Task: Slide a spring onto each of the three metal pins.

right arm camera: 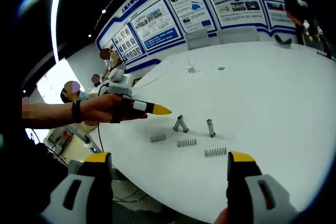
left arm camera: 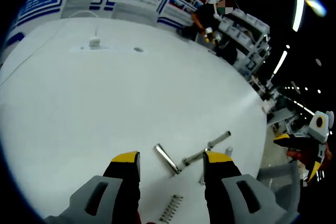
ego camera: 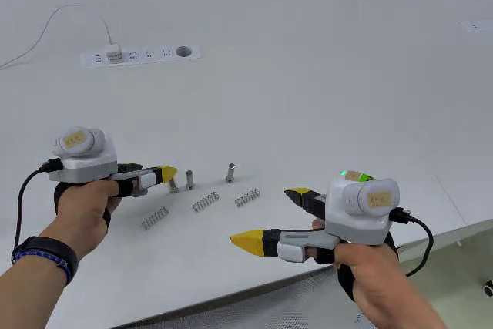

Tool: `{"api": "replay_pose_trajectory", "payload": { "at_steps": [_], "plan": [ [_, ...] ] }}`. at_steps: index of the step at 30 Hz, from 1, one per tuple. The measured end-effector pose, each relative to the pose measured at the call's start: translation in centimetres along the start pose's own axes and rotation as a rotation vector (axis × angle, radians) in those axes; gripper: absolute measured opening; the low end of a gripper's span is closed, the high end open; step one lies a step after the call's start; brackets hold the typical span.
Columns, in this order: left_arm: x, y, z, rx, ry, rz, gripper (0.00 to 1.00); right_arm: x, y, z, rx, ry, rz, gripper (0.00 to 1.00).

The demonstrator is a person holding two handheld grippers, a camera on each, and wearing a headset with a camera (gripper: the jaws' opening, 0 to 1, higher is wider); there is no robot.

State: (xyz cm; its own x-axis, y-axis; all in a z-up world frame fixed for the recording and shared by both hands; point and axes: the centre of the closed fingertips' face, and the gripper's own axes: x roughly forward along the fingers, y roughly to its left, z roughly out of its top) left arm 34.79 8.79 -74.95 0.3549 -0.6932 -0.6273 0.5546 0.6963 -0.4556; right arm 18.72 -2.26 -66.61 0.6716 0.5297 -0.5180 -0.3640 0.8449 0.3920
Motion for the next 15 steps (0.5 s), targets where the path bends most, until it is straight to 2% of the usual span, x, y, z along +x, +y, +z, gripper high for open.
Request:
{"api": "replay_pose_trajectory", "payload": {
  "at_steps": [4,9,12,15],
  "plan": [
    [1.0,0.2,-0.2,-0.027,0.015,0.007,0.44,0.0,-0.1,-0.1,0.009,-0.001,-0.002,0.92],
    [2.0,0.8,-0.2,-0.07,0.014,0.03,0.33,0.0,-0.2,-0.4,0.019,0.002,-0.001,0.92],
    [2.5,0.9,-0.3,-0.077,0.019,0.043,0.31,0.0,-0.2,-0.6,0.023,0.004,-0.003,0.91],
    [3.3,1.0,-0.7,-0.065,0.043,0.061,0.29,0.1,-0.4,-0.7,0.031,0.005,-0.004,0.91]
  ]
}}
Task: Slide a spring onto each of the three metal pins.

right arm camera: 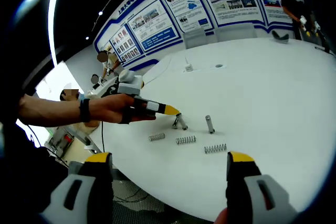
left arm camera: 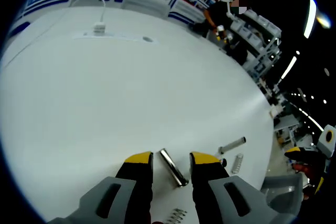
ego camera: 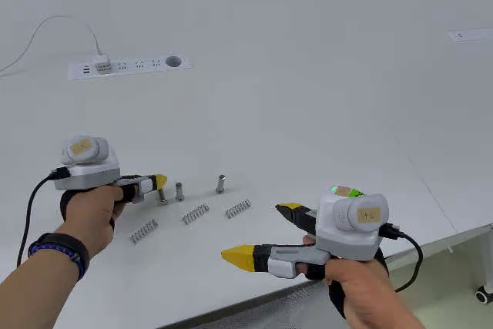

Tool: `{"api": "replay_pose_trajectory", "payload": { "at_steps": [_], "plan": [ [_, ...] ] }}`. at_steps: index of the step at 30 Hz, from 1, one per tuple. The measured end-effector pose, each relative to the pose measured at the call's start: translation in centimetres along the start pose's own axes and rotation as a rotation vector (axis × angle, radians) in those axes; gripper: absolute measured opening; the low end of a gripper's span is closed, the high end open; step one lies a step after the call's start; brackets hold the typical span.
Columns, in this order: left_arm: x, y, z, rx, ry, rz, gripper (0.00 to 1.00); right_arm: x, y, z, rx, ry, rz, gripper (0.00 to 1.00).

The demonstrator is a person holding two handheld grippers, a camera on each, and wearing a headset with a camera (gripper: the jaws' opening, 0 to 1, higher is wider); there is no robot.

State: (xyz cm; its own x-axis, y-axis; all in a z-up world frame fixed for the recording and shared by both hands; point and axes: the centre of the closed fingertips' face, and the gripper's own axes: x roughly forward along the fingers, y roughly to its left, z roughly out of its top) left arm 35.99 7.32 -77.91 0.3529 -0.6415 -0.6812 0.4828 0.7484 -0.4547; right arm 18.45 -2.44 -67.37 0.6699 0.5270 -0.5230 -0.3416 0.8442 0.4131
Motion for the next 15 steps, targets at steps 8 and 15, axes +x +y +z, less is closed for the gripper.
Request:
{"api": "replay_pose_trajectory", "payload": {
  "at_steps": [8,15],
  "plan": [
    [0.86,0.63,-0.56,0.04,0.035,0.064,0.21,-0.01,-0.16,-0.07,0.007,-0.001,-0.003,0.91],
    [0.91,1.01,-0.6,0.127,0.063,0.113,0.15,-0.08,-0.42,-0.16,0.014,-0.002,-0.007,0.91]
  ]
}}
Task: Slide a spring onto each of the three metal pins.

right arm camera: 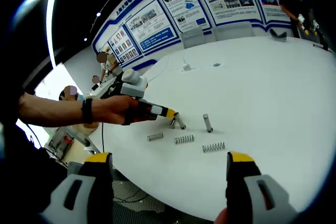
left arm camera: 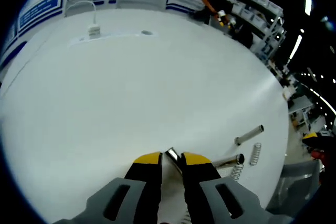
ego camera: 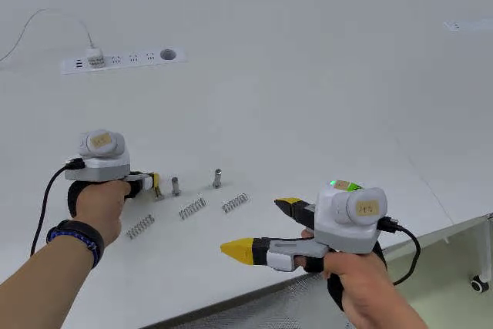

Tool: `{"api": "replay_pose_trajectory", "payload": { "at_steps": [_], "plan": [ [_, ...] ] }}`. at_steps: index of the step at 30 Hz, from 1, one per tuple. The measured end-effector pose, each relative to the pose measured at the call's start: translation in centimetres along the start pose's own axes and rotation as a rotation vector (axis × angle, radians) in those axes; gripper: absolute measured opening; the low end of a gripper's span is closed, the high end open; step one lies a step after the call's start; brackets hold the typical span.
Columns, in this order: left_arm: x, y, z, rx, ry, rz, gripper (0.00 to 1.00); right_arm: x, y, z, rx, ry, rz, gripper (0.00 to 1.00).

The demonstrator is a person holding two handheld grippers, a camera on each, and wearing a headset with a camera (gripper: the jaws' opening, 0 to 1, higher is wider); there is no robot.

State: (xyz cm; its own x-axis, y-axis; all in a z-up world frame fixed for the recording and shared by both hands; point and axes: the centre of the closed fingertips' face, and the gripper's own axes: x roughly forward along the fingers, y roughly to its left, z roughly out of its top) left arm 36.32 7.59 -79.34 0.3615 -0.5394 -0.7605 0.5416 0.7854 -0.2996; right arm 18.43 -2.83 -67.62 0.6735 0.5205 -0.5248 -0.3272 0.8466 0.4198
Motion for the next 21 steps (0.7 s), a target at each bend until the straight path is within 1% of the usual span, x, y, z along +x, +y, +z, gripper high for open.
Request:
{"api": "replay_pose_trajectory", "payload": {
  "at_steps": [3,7,9,12,14,16,17,20,21],
  "plan": [
    [-0.2,0.5,-0.2,-0.005,0.017,0.014,0.13,0.0,0.0,0.0,-0.001,-0.001,0.001,0.91],
    [-0.5,0.9,-0.5,-0.006,0.025,0.02,0.12,-0.1,0.0,0.0,0.0,-0.004,0.0,0.9],
    [-0.6,1.2,-0.5,0.005,0.027,0.03,0.12,-0.1,-0.1,0.0,0.004,-0.007,-0.001,0.9],
    [-0.7,1.4,-0.5,0.038,0.036,0.046,0.12,-0.1,-0.1,-0.2,0.007,-0.006,-0.002,0.9],
    [-0.6,1.4,-0.5,0.051,0.044,0.051,0.12,-0.1,-0.1,-0.3,0.007,-0.003,0.0,0.9],
    [-0.5,1.5,-0.4,0.06,0.056,0.067,0.12,-0.1,0.0,-0.3,0.006,-0.001,0.001,0.9],
    [-0.4,1.6,-0.2,0.084,0.055,0.078,0.12,-0.1,0.0,-0.3,0.007,-0.001,0.0,0.9],
    [-0.4,1.8,-0.4,0.142,0.067,0.117,0.12,-0.1,0.0,-0.3,0.007,-0.001,0.001,0.9],
    [-0.4,1.7,-0.3,0.16,0.057,0.122,0.12,-0.1,0.0,-0.3,0.007,-0.001,0.001,0.9]
  ]
}}
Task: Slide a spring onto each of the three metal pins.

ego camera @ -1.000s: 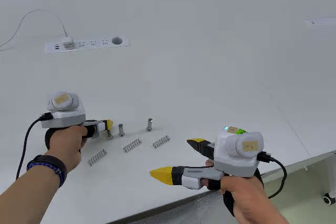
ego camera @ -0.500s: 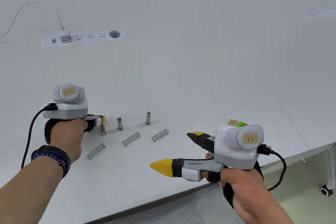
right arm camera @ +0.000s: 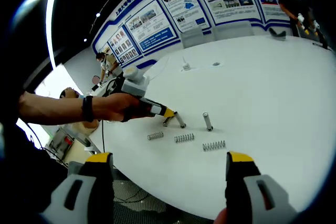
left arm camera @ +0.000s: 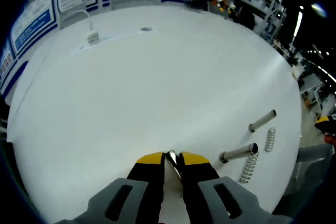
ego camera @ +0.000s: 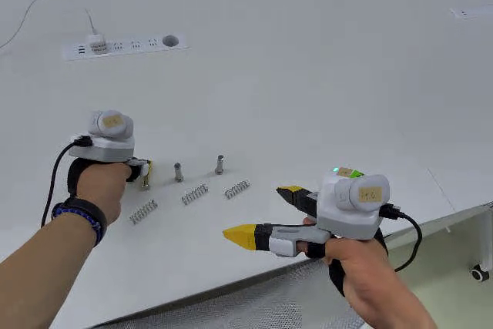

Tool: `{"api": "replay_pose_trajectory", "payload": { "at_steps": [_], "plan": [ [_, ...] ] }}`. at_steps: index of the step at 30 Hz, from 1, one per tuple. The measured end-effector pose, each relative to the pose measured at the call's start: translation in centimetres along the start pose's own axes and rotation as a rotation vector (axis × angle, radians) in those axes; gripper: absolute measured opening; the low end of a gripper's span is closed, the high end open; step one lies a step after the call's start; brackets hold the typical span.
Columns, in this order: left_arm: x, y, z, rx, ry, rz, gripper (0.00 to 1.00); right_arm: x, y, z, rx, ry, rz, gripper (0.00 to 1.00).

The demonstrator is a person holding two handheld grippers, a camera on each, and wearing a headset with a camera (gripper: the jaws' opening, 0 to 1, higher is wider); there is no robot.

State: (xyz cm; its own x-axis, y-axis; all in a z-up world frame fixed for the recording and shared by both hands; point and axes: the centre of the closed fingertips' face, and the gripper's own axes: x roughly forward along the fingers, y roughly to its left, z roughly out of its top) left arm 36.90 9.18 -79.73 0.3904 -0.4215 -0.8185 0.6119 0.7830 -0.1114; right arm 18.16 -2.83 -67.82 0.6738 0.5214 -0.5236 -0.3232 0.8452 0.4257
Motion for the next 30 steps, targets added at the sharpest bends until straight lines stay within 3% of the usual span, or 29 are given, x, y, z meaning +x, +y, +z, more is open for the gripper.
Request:
{"api": "replay_pose_trajectory", "payload": {
  "at_steps": [1,7,11,14,17,19,20,23,30],
  "plan": [
    [-0.01,0.06,0.01,0.023,-0.002,0.01,0.12,0.0,-0.03,0.01,0.001,-0.001,0.0,0.9],
    [-0.14,0.11,-0.16,0.023,0.025,0.054,0.1,-0.12,-0.26,-0.02,0.008,-0.002,-0.012,0.9],
    [-0.57,0.36,-0.62,-0.011,0.054,0.049,0.08,-0.18,-0.28,-0.11,0.007,0.001,-0.012,0.9],
    [-0.57,0.42,-0.79,-0.015,0.048,0.033,0.08,-0.19,-0.41,-0.13,0.012,0.0,-0.015,0.89],
    [-0.61,0.28,-0.86,0.046,0.059,0.034,0.08,-0.13,-0.41,-0.15,0.013,0.0,-0.014,0.89],
    [-0.57,0.16,-0.82,0.167,0.091,0.035,0.08,0.02,-0.23,-0.18,0.014,0.0,-0.008,0.89],
    [-0.53,0.09,-0.78,0.174,0.095,0.032,0.09,0.11,-0.16,-0.23,0.014,0.001,-0.006,0.89],
    [-0.59,0.23,-0.8,0.106,0.087,0.024,0.09,0.41,0.06,-0.44,0.007,0.012,0.001,0.89],
    [-0.52,0.35,-0.72,0.098,0.069,0.019,0.08,0.29,0.09,-0.39,0.013,0.012,0.005,0.88]
  ]
}}
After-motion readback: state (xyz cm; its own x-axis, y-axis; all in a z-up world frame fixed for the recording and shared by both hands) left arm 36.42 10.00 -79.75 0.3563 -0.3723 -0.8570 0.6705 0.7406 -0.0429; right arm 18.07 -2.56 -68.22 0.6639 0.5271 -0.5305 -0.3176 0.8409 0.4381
